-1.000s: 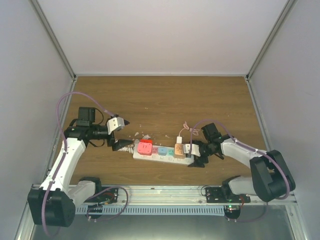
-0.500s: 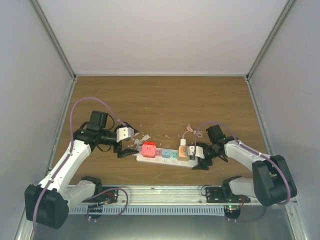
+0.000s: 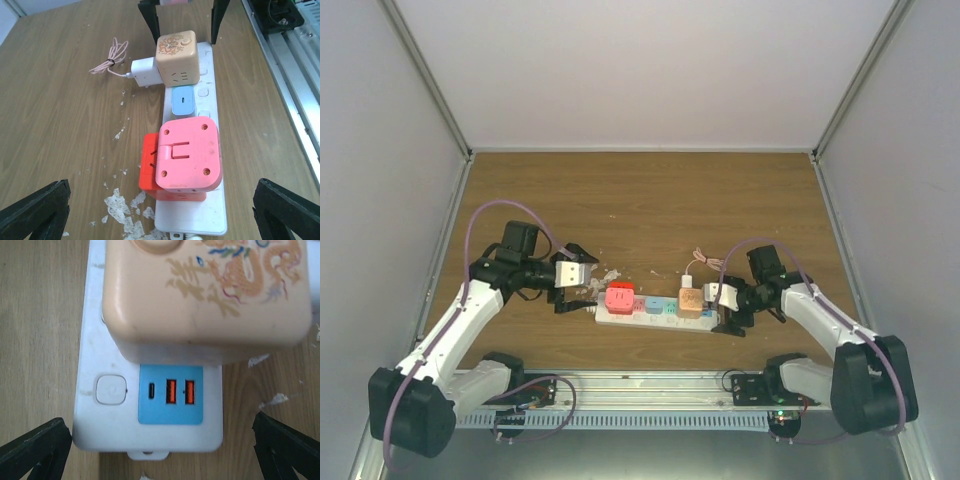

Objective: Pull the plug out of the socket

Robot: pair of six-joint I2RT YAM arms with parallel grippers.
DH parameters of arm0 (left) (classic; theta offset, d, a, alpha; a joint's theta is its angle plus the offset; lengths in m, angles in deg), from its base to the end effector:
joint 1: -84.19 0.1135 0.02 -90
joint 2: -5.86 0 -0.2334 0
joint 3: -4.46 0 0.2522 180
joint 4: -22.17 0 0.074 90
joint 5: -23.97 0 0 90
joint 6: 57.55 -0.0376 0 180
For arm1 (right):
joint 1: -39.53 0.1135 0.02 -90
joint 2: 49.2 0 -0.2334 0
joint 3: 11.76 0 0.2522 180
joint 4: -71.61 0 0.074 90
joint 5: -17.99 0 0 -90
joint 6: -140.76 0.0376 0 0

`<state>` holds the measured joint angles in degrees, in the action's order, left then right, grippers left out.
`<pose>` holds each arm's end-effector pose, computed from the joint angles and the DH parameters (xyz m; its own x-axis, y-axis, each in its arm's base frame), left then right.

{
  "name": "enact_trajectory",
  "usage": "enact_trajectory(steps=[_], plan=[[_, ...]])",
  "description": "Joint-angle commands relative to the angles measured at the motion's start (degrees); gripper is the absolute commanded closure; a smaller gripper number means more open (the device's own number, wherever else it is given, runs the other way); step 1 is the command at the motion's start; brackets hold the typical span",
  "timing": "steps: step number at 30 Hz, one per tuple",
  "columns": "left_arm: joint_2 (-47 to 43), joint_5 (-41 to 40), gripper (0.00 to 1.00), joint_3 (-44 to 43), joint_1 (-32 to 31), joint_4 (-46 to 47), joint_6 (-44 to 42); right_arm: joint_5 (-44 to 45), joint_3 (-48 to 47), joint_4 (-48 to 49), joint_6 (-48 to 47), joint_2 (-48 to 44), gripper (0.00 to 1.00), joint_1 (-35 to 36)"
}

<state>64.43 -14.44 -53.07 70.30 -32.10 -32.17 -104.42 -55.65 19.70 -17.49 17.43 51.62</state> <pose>0.1928 -0.0780 0.2280 0.1838 0.5328 -0.8261 0.9706 0.0343 0.2380 0.1796 0.0591 0.1283 -0.0563 -0.8140 -0.5782 -0.9927 0.1073 -0.0543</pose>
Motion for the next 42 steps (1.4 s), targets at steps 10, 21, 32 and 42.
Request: enact_trajectory(steps=[10, 21, 32, 42], plan=[[-1.3, -1.0, 0.01, 3.3, -4.5, 9.9, -2.9, -2.1, -10.0, -4.5, 11.0, -8.3, 0.0, -1.6], [-3.2, -11.0, 0.01, 8.0, -13.4, 14.7, -1.8, -9.1, -18.6, 6.0, 27.3, -2.6, 0.0, 2.0], [-5.0, -16.1, 0.02, 15.0, -16.7, 29.2, 1.7, -9.2, -20.5, 13.5, 31.6, 4.6, 0.0, 8.0], [-6.8, -18.8, 0.16, 22.0, -17.0, 42.7, 1.0, -10.6, -20.7, 15.0, 31.5, 6.7, 0.0, 8.5]])
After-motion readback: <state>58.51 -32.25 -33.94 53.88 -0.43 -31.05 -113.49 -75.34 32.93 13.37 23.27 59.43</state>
